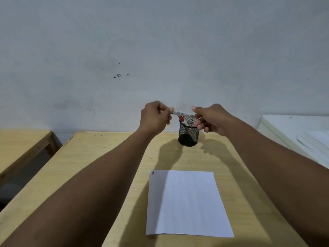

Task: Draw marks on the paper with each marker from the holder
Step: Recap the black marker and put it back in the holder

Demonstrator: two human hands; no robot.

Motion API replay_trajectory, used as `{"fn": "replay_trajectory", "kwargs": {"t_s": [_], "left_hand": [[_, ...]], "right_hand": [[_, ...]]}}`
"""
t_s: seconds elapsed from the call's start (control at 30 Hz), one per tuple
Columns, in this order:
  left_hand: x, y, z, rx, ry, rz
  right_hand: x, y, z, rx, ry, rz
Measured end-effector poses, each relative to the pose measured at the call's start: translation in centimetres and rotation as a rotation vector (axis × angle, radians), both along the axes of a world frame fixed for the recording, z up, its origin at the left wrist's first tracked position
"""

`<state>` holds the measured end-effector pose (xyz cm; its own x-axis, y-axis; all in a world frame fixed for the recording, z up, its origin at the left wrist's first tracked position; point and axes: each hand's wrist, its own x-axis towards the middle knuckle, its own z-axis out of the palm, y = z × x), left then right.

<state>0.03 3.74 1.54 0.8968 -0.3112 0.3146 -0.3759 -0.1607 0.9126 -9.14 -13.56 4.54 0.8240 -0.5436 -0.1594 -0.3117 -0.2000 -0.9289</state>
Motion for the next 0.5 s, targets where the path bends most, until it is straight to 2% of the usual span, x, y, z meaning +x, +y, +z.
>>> {"fn": "replay_trajectory", "kwargs": {"t_s": [0.13, 0.27, 0.5], "left_hand": [[1.8, -2.8, 1.0, 0.180, -0.191, -0.001], [2.7, -5.2, 0.6, 0.498, -0.373, -0.052], [3.5, -6.3, -1.1, 0.683, -0.417, -0.121]], "right_hand": [[0.4, -2.2, 1.4, -0.226, 0.021, 0.048], [1.0, -3.7, 1.3, -0.280, 0.039, 0.095], [1.8, -4.3, -0.6, -0.354, 0.084, 0.119]]}}
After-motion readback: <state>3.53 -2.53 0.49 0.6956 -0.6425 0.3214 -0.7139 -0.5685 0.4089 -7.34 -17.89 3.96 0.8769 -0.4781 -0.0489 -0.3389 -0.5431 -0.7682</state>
